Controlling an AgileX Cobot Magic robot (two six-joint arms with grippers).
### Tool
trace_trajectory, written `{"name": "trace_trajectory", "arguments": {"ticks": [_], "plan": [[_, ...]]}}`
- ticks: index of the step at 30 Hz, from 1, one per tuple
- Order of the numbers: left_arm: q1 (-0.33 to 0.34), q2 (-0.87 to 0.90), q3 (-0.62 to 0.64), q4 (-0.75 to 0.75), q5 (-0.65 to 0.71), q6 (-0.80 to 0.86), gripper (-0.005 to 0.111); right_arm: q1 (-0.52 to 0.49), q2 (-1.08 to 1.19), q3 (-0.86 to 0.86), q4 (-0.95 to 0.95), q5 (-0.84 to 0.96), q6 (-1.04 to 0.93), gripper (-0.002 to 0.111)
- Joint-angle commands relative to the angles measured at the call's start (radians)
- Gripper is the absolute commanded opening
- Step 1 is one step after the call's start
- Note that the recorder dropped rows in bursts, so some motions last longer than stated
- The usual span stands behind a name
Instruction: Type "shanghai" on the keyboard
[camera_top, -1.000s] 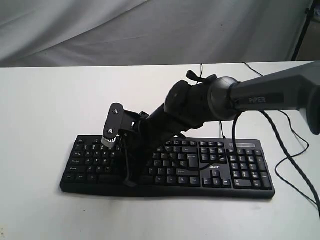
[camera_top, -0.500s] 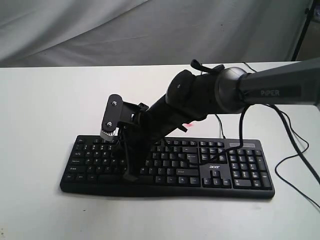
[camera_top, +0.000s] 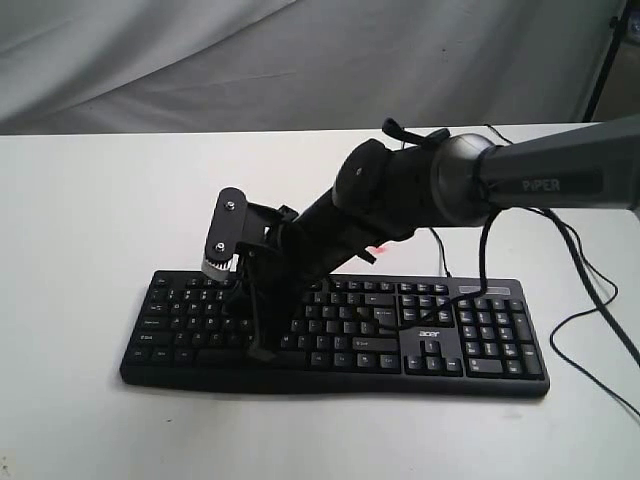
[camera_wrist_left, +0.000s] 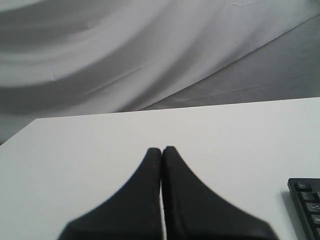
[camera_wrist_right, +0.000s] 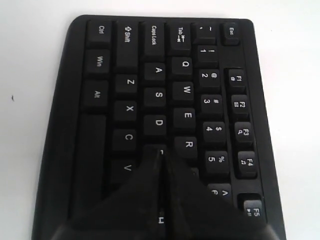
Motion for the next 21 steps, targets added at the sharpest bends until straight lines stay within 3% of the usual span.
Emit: {"name": "trace_trajectory", "arguments": {"ticks": [1,21], "plan": [[-0.004,0.003,0.005,-0.001,-0.003,-0.003,0.001,-0.029,-0.01,0.001,-0.032,0.037,0.026,0.0],[-0.004,0.003,0.005,-0.001,-0.003,-0.003,0.001,-0.04,0.001,0.001,-0.069,0.065,0.061,0.0]]}}
